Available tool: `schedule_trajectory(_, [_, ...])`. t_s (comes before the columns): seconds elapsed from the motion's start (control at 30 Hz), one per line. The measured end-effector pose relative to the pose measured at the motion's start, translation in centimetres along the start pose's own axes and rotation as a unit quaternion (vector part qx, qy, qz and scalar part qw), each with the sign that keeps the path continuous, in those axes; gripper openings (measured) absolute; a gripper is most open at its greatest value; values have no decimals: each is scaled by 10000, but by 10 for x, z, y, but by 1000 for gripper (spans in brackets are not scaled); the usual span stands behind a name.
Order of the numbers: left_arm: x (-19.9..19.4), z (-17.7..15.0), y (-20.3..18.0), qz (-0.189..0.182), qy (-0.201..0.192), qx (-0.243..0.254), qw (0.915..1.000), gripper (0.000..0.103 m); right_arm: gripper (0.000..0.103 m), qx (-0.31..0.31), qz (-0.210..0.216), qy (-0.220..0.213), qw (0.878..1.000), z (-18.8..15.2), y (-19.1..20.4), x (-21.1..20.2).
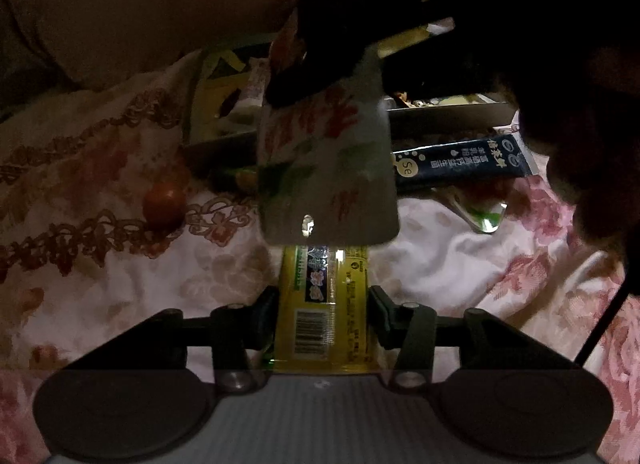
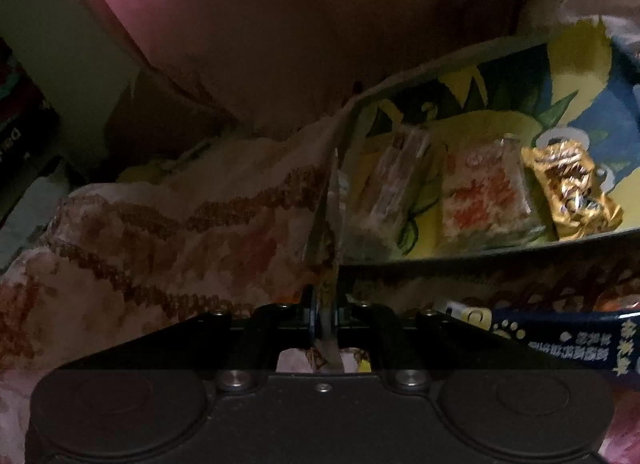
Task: Organize snacks
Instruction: 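Lift the pouch with the right gripper while the left gripper closes on the yellow bar packet, then carry the pouch and yellow bar packet in both grippers over the tray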
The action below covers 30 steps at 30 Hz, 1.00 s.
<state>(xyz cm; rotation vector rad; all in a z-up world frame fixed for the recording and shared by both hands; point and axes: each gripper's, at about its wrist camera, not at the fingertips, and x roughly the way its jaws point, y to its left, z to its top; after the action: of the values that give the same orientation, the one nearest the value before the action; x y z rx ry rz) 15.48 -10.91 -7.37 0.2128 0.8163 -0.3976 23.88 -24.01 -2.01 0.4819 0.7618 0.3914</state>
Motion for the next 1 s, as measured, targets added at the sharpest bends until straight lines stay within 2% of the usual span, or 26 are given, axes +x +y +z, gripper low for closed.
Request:
schedule_trajectory(0.13, [-5, 1, 2, 235, -98, -252, 9994, 52, 7, -5, -19, -265, 9996, 9, 0, -13])
schedule_trajectory(0.27, [-17, 5, 14, 223, -295, -812, 9960, 52, 7, -40, -168, -516, 9985, 17, -3, -25])
schedule_trajectory(0.43, [-31, 15, 29, 382, -759, -1190, 9892, 52, 7, 51, -252, -828, 9962, 27, -11, -33])
schedule_trajectory(0.7, [-23, 56, 43, 465, -1139, -1354, 9831, 52, 7, 404, -386, -1259, 9905, 47, -37, -32])
schedule_trajectory(0.87, [-3, 92, 43, 408, -1342, -1145, 9835, 52, 7, 941, -518, -1562, 9819, 57, -69, -30])
schedule_trajectory(1.0, [18, 124, 37, 267, -1509, -907, 9840, 52, 7, 1268, -614, -1644, 9763, 63, -92, -28])
